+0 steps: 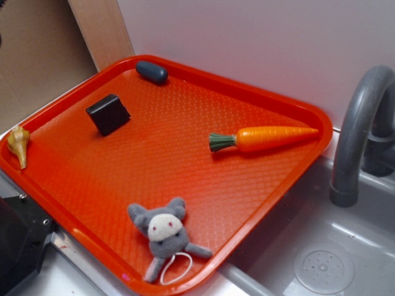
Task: Grab the black box.
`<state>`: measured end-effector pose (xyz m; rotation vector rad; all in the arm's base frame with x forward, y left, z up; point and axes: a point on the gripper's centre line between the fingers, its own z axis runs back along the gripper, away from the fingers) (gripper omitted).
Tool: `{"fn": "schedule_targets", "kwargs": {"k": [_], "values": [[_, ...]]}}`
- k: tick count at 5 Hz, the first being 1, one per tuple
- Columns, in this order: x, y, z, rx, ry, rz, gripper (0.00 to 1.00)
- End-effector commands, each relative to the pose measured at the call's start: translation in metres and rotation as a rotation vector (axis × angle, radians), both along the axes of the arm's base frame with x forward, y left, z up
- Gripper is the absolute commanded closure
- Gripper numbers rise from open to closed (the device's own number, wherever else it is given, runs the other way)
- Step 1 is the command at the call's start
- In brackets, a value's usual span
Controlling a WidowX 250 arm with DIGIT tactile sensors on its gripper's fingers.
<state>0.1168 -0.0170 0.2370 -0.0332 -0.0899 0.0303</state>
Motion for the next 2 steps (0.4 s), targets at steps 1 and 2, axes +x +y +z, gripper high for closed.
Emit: {"fn": "schedule_targets", "kwargs": {"k": [1, 2], "values": [[0.0, 0.0, 0.0, 0.0, 0.0, 0.0, 0.0], [0.05, 0.039, -0.05, 0.016, 0.074, -0.003, 0.0]]}}
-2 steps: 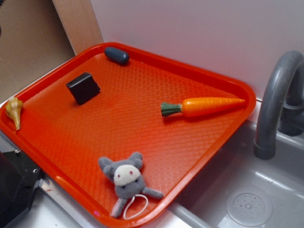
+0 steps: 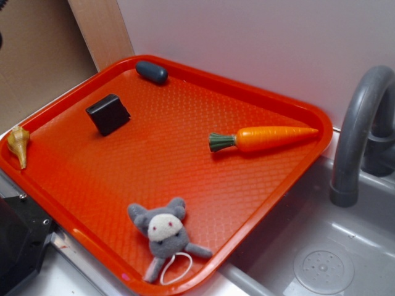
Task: Grab the black box.
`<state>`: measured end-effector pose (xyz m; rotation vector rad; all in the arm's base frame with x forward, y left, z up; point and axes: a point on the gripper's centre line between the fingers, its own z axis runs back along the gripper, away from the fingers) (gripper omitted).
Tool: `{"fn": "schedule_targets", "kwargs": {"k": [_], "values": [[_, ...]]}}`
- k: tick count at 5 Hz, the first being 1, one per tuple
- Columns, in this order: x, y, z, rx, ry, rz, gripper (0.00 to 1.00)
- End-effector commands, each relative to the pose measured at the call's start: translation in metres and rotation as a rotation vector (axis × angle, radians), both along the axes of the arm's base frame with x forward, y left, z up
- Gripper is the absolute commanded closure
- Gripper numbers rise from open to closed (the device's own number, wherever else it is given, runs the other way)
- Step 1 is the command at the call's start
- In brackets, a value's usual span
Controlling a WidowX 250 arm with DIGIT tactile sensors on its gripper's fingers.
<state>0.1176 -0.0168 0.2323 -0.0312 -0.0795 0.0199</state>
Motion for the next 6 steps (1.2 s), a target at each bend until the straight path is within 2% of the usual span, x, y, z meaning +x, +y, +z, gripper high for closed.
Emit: {"fn": "schedule_targets", "kwargs": {"k": [1, 2, 3, 4, 5, 6], "values": [[0.074, 0.068, -0.08, 0.068, 0.046, 0.023, 0.0], [0.072, 0.095, -0.101, 0.076, 0.048, -0.004, 0.0], [0.08, 0.106, -0.127, 0.04, -0.041, -0.001, 0.0], [0.095, 0.104, -0.143, 0.059, -0.099, 0.003, 0.0], [0.111, 0.098, -0.159, 0.085, -0.049, -0.023, 0.0], [0.119, 0.101, -0.175, 0.086, -0.041, -0.026, 0.5]]}}
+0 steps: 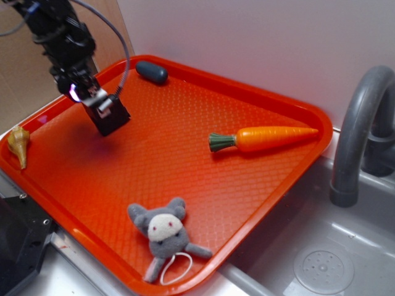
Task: Grab the black box.
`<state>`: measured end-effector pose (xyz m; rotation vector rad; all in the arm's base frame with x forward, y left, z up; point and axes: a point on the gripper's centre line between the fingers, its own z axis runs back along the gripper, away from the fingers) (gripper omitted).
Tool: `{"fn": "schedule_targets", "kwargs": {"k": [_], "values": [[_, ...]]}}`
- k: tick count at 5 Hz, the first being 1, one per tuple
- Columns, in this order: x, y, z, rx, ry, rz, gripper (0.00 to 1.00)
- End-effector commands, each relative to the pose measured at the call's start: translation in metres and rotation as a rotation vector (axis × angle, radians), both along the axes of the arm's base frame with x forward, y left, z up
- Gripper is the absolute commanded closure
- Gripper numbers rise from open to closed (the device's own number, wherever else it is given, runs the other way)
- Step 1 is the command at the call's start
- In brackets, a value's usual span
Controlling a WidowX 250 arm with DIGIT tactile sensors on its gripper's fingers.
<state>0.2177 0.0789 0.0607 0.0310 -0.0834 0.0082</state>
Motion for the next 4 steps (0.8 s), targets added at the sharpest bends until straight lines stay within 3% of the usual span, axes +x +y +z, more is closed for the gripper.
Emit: {"fn": "schedule_targets", "kwargs": {"k": [1, 2, 3, 4], "values": [[0.022, 0.009, -0.008, 0.019, -0.026, -0.002, 1.0], [0.029, 0.016, -0.021, 0.038, 0.002, -0.009, 1.0], [0.029, 0.013, -0.007, 0.033, -0.006, -0.019, 1.0], [0.017, -0.011, 0.043, -0.037, -0.073, -0.021, 1.0]]}}
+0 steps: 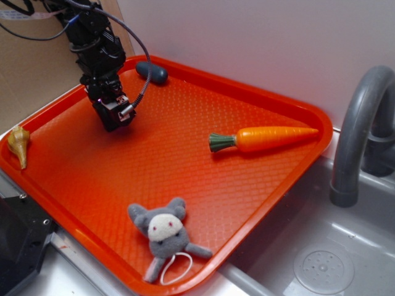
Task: Grab the black box.
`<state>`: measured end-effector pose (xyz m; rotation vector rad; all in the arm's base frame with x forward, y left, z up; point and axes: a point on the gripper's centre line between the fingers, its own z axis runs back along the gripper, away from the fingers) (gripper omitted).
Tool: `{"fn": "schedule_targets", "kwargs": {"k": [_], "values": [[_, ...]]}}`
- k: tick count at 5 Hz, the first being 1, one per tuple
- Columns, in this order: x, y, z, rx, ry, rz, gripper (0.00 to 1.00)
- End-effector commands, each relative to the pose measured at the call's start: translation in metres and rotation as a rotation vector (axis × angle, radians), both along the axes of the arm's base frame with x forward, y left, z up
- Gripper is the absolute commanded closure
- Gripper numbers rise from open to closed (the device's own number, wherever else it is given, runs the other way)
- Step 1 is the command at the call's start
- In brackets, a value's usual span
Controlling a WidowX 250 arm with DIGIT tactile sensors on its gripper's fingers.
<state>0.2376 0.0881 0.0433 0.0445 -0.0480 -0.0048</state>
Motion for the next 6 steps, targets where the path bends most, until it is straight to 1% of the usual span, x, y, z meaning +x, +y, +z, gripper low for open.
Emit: {"fn": "schedule_targets", "kwargs": {"k": [1, 2, 3, 4, 5, 6], "values": [[-0.021, -0.052, 0.109, 0.028, -0.105, 0.105, 1.0], [-0.053, -0.078, 0.159, 0.025, -0.103, 0.029, 1.0], [-0.068, -0.087, 0.209, 0.052, -0.098, 0.027, 1.0], [-0.069, -0.088, 0.249, 0.106, -0.081, 0.042, 1.0], [-0.071, -0.086, 0.248, 0.099, -0.053, 0.054, 1.0], [-0.077, -0.086, 0.251, 0.112, -0.039, 0.058, 1.0]]}}
